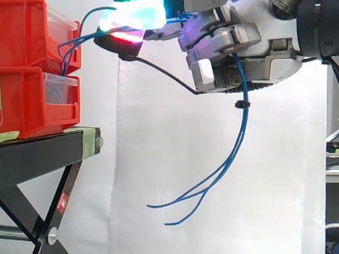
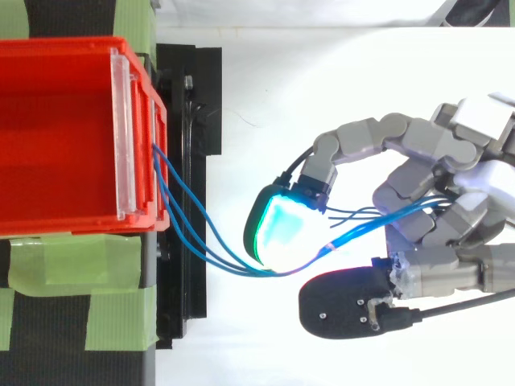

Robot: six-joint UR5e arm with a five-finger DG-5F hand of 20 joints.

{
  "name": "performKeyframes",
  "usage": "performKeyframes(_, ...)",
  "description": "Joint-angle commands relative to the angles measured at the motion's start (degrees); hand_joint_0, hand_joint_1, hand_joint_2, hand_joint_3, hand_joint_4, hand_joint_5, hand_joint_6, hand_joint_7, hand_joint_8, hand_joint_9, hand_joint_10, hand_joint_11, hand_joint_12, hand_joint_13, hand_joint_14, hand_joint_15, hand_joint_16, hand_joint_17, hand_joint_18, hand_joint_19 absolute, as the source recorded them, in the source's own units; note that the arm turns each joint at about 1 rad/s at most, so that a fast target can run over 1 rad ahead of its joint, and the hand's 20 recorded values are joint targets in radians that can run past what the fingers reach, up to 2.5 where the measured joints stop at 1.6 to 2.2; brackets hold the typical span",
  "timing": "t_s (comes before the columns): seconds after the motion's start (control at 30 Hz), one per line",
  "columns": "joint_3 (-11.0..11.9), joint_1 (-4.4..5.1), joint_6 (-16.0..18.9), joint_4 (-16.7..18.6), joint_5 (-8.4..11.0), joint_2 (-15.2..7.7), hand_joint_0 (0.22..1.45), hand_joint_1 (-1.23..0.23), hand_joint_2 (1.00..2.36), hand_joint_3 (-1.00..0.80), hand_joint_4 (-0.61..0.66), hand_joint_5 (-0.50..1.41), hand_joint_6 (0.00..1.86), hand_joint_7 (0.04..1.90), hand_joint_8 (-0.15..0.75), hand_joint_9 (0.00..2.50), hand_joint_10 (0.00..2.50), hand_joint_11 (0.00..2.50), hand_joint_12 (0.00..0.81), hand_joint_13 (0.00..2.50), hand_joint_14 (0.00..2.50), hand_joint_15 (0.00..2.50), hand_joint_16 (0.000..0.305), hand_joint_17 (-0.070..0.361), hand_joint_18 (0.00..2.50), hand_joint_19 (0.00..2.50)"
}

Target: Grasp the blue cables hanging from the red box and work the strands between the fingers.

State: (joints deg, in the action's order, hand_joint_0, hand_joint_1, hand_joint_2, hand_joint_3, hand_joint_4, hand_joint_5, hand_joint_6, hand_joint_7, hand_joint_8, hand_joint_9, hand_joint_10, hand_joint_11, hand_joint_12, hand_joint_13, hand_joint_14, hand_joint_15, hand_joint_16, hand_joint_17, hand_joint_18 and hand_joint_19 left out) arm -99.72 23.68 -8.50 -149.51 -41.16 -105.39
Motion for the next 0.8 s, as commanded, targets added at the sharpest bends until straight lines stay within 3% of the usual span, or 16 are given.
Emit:
performKeyframes(0.0,0.0,0.06,0.0,-0.2,0.02,0.0,1.07,-0.73,1.01,-0.13,0.2,0.22,0.69,1.02,0.492,1.27,2.5,2.46,0.646,1.79,2.5,1.41,0.248,0.186,2.42,0.51)
performKeyframes(0.07,0.1,0.06,0.1,-0.2,-0.06,0.0,0.88,-0.74,1.01,-0.35,0.23,0.22,0.61,1.04,0.492,1.27,2.5,2.46,0.646,1.79,2.5,1.41,0.248,0.186,2.42,0.51)
performKeyframes(0.17,0.1,-0.03,0.1,-0.5,-0.24,0.0,0.79,-0.72,1.01,-0.59,0.21,0.22,0.54,1.09,0.492,1.27,2.5,2.46,0.646,1.79,2.5,1.41,0.248,0.186,2.42,0.51)
performKeyframes(0.37,0.1,0.06,0.1,-1.1,-0.24,0.0,0.76,-0.71,1.01,-0.77,0.23,0.23,0.56,1.07,0.492,1.27,2.5,2.46,0.646,1.79,2.5,1.41,0.248,0.186,2.42,0.51)
performKeyframes(0.53,0.0,0.06,0.1,-1.7,-0.24,0.0,0.8,-0.74,1.01,-0.79,0.23,0.23,0.59,1.07,0.492,1.27,2.5,2.46,0.646,1.79,2.5,1.41,0.248,0.186,2.42,0.51)
performKeyframes(0.7,0.1,0.06,0.1,-2.7,-0.24,0.0,0.84,-0.79,1.01,-0.86,0.22,0.11,0.76,0.98,0.492,1.27,2.5,2.46,0.646,1.79,2.5,1.41,0.248,0.186,2.42,0.51)
performKeyframes(0.77,0.0,0.06,0.1,-3.1,-0.24,0.0,0.86,-0.82,1.0,-0.97,0.23,0.06,0.83,0.94,0.492,1.27,2.5,2.46,0.646,1.79,2.5,1.41,0.248,0.186,2.42,0.51)
